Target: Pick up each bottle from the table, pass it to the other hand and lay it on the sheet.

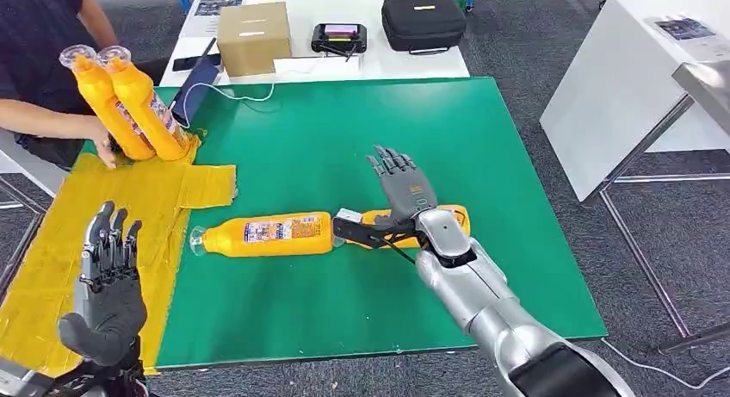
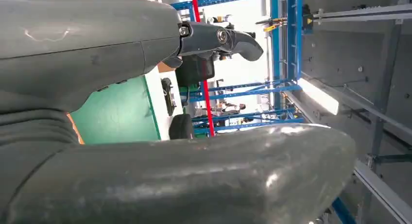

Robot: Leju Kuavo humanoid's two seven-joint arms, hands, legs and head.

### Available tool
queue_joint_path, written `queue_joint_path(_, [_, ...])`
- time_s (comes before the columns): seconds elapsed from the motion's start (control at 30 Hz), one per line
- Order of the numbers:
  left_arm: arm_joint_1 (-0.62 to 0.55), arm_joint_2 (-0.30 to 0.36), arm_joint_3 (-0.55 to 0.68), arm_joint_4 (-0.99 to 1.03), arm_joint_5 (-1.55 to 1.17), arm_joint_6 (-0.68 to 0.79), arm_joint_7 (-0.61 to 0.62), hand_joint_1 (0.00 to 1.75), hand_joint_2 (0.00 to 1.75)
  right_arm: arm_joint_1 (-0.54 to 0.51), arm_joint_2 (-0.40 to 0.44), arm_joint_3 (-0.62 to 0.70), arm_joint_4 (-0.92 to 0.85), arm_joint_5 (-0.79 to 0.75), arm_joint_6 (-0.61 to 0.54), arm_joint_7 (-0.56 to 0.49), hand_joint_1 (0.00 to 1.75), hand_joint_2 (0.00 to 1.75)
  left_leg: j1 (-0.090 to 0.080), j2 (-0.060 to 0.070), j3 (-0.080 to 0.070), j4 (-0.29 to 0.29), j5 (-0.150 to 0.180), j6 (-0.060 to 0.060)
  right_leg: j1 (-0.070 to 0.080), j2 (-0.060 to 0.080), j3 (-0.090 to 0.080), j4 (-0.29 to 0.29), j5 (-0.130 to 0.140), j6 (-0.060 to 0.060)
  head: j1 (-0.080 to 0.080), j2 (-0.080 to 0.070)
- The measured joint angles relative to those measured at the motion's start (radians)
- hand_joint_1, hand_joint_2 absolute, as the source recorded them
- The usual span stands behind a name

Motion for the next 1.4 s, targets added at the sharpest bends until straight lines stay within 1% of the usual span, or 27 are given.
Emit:
queue_joint_path(0.3, [0.000,0.000,0.000,0.000,0.000,0.000,0.000,0.00,0.00,0.000,0.000,0.002,0.000,0.000,0.000,0.000,0.00,1.75,0.000,0.000,0.000,0.000,0.000,0.000,0.000,0.000,0.000,0.000,0.000,0.000,0.000,0.000])
queue_joint_path(0.33, [0.000,-0.001,0.000,0.000,0.009,-0.008,0.004,0.00,0.00,0.001,-0.001,0.002,0.001,-0.008,0.006,0.001,0.00,1.75,0.000,0.001,0.003,0.001,0.000,0.000,0.000,0.000,-0.008,-0.001,0.000,0.000,0.000,0.000])
queue_joint_path(0.37, [0.001,-0.013,0.000,0.000,0.053,-0.039,0.020,0.00,0.00,0.032,-0.044,-0.004,-0.014,-0.049,0.045,0.010,0.00,1.75,0.000,0.002,0.005,0.001,-0.002,0.000,0.000,0.000,-0.013,-0.003,-0.001,-0.001,-0.002,0.000])
queue_joint_path(0.4, [0.006,-0.038,-0.007,-0.002,0.137,-0.075,0.029,0.00,0.00,0.103,-0.123,-0.011,-0.125,-0.141,0.109,-0.003,0.00,1.75,0.000,-0.007,0.007,0.001,-0.005,0.003,-0.001,-0.009,-0.004,-0.005,-0.005,0.002,-0.013,0.000])
queue_joint_path(0.43, [0.024,-0.061,-0.019,-0.007,0.196,-0.075,0.021,0.00,0.00,0.192,-0.211,-0.024,-0.234,-0.221,0.140,-0.033,0.00,1.75,0.000,-0.021,0.011,0.002,-0.007,0.006,-0.001,-0.023,0.004,-0.006,-0.011,0.005,-0.014,0.000])
queue_joint_path(0.47, [0.044,-0.079,-0.038,-0.013,0.227,-0.055,0.008,0.00,0.00,0.264,-0.281,-0.052,-0.314,-0.276,0.150,-0.066,0.00,1.75,0.000,-0.031,0.011,0.002,-0.007,0.007,-0.002,-0.033,0.012,-0.007,-0.014,0.004,-0.009,0.000])
queue_joint_path(0.5, [0.058,-0.089,-0.054,-0.015,0.234,-0.035,0.000,0.00,0.00,0.330,-0.348,-0.094,-0.372,-0.293,0.164,-0.101,0.00,1.75,-0.001,-0.036,0.008,0.002,-0.007,0.007,-0.003,-0.038,0.017,-0.007,-0.013,0.005,-0.003,0.000])
queue_joint_path(0.53, [0.068,-0.091,-0.066,-0.017,0.238,-0.026,-0.004,0.00,0.00,0.381,-0.387,-0.125,-0.411,-0.289,0.176,-0.115,0.00,1.75,-0.003,-0.036,0.002,0.002,-0.006,0.009,-0.003,-0.038,0.022,-0.007,-0.011,0.006,0.002,0.000])
queue_joint_path(0.57, [0.074,-0.091,-0.080,-0.019,0.248,-0.012,-0.006,0.00,0.00,0.424,-0.433,-0.163,-0.473,-0.277,0.194,-0.128,0.00,1.75,-0.005,-0.031,-0.002,0.002,-0.007,0.010,-0.005,-0.034,0.016,-0.006,-0.008,0.010,0.006,0.000])
queue_joint_path(0.6, [0.076,-0.094,-0.092,-0.020,0.258,-0.010,-0.008,0.00,0.00,0.449,-0.456,-0.182,-0.519,-0.270,0.209,-0.133,0.00,1.75,-0.006,-0.018,-0.002,0.002,-0.010,0.009,-0.005,-0.020,0.012,-0.006,-0.006,0.012,0.004,0.000])
queue_joint_path(0.73, [0.075,-0.094,-0.093,-0.020,0.258,-0.010,-0.008,0.00,0.00,0.452,-0.456,-0.182,-0.519,-0.270,0.209,-0.133,0.00,1.75,-0.006,-0.016,-0.002,0.002,-0.010,0.009,-0.005,-0.018,0.012,-0.006,-0.006,0.012,0.004,0.000])
queue_joint_path(0.8, [0.075,-0.094,-0.093,-0.020,0.258,-0.009,-0.008,0.00,0.00,0.457,-0.458,-0.183,-0.525,-0.269,0.210,-0.134,0.00,1.75,-0.006,-0.013,-0.001,0.002,-0.010,0.009,-0.005,-0.015,0.011,-0.006,-0.006,0.012,0.004,0.000])
queue_joint_path(0.83, [0.075,-0.095,-0.100,-0.023,0.262,-0.009,-0.008,0.00,0.00,0.469,-0.471,-0.189,-0.554,-0.262,0.219,-0.134,0.00,0.00,-0.006,-0.007,0.001,0.002,-0.012,0.010,-0.006,-0.009,0.011,-0.007,-0.005,0.012,0.005,0.000])
queue_joint_path(0.87, [0.074,-0.096,-0.107,-0.024,0.263,-0.009,-0.009,0.00,0.00,0.478,-0.481,-0.193,-0.574,-0.257,0.221,-0.133,0.00,0.00,-0.006,-0.004,0.003,0.002,-0.013,0.010,-0.006,-0.007,0.011,-0.007,-0.005,0.012,0.004,0.000])
queue_joint_path(0.9, [0.075,-0.099,-0.117,-0.031,0.269,-0.009,-0.010,0.00,0.00,0.507,-0.502,-0.203,-0.634,-0.246,0.222,-0.129,0.00,0.00,-0.006,-0.001,0.006,0.002,-0.013,0.010,-0.006,-0.004,0.010,-0.007,-0.006,0.011,0.004,0.000])
queue_joint_path(0.93, [0.084,-0.103,-0.123,-0.038,0.272,-0.015,-0.010,0.00,0.00,0.540,-0.509,-0.224,-0.698,-0.262,0.176,-0.131,0.00,0.00,-0.005,-0.001,0.006,0.001,-0.012,0.009,-0.005,-0.004,0.011,-0.006,-0.007,0.011,0.005,0.000])
queue_joint_path(0.97, [0.088,-0.106,-0.124,-0.041,0.272,-0.015,-0.011,0.00,0.00,0.557,-0.506,-0.229,-0.716,-0.270,0.159,-0.137,0.00,0.00,-0.005,-0.001,0.006,0.001,-0.012,0.009,-0.005,-0.004,0.011,-0.006,-0.007,0.011,0.004,0.000])
queue_joint_path(1.0, [0.090,-0.109,-0.125,-0.045,0.268,-0.014,-0.014,0.00,0.00,0.576,-0.500,-0.238,-0.746,-0.280,0.135,-0.145,0.00,1.75,-0.005,-0.002,0.006,0.001,-0.012,0.009,-0.005,-0.004,0.011,-0.006,-0.007,0.011,0.004,0.000])
queue_joint_path(1.07, [0.097,-0.111,-0.130,-0.051,0.262,-0.014,-0.017,0.00,0.00,0.607,-0.492,-0.249,-0.789,-0.287,0.112,-0.151,0.00,1.75,-0.005,-0.002,0.006,0.001,-0.012,0.009,-0.005,-0.004,0.011,-0.006,-0.007,0.011,0.004,0.000])
queue_joint_path(1.17, [0.101,-0.113,-0.134,-0.057,0.260,-0.012,-0.018,0.00,0.00,0.633,-0.490,-0.262,-0.843,-0.289,0.109,-0.156,0.00,1.75,-0.005,-0.001,0.006,0.001,-0.012,0.009,-0.006,-0.004,0.011,-0.006,-0.007,0.011,0.005,0.000])
queue_joint_path(1.27, [0.101,-0.113,-0.135,-0.058,0.261,-0.011,-0.017,0.00,0.00,0.635,-0.490,-0.267,-0.861,-0.284,0.118,-0.157,0.00,1.75,-0.006,-0.001,0.006,0.001,-0.012,0.009,-0.006,-0.004,0.011,-0.006,-0.007,0.011,0.005,0.000])
queue_joint_path(1.4, [0.100,-0.113,-0.138,-0.058,0.264,-0.015,-0.011,0.00,0.00,0.622,-0.486,-0.264,-0.859,-0.267,0.163,-0.145,0.00,1.75,-0.006,-0.001,0.006,0.001,-0.012,0.010,-0.006,-0.004,0.012,-0.006,-0.007,0.011,0.004,0.000])
